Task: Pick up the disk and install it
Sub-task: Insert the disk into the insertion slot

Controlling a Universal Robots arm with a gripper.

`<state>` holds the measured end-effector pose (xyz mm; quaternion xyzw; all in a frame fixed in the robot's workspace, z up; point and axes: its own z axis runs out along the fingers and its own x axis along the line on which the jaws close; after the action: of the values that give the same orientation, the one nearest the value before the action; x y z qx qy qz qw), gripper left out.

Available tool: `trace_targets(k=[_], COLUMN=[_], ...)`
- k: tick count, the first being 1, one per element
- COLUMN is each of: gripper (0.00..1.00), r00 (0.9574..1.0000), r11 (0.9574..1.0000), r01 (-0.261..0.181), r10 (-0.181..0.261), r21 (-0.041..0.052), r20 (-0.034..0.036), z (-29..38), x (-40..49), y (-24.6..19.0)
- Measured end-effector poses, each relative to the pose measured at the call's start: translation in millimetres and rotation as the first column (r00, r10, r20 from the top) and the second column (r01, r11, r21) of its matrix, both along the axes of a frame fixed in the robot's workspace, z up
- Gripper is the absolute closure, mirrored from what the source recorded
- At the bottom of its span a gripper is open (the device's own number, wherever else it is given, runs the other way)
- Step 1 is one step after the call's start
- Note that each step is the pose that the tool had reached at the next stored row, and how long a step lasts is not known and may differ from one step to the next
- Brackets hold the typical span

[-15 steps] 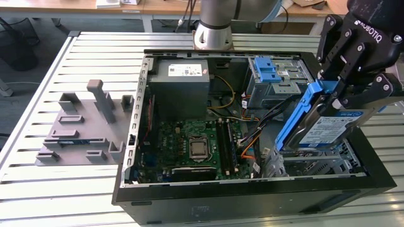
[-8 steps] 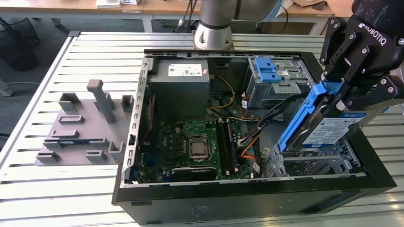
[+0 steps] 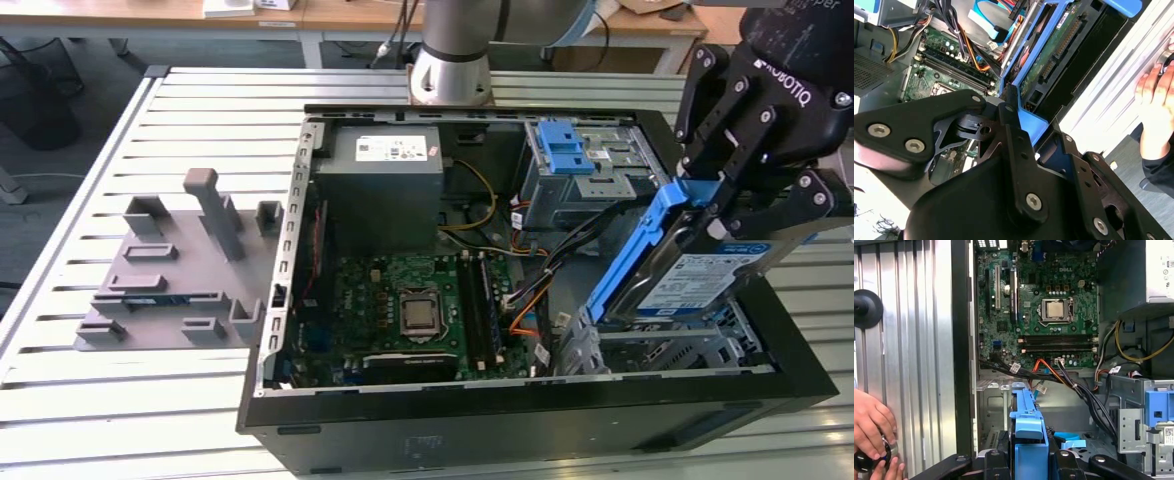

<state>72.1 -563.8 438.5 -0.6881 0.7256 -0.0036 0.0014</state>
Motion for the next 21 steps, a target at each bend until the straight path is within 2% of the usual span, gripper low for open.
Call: trace_targets(k=[21], gripper=[0.64], r00=[1.0], r11=[1.0], r01=[0.0], r10=[0.0], r21=[0.0], r20=[0.0], z=[-13.4], x=[0.0], y=[-1.5])
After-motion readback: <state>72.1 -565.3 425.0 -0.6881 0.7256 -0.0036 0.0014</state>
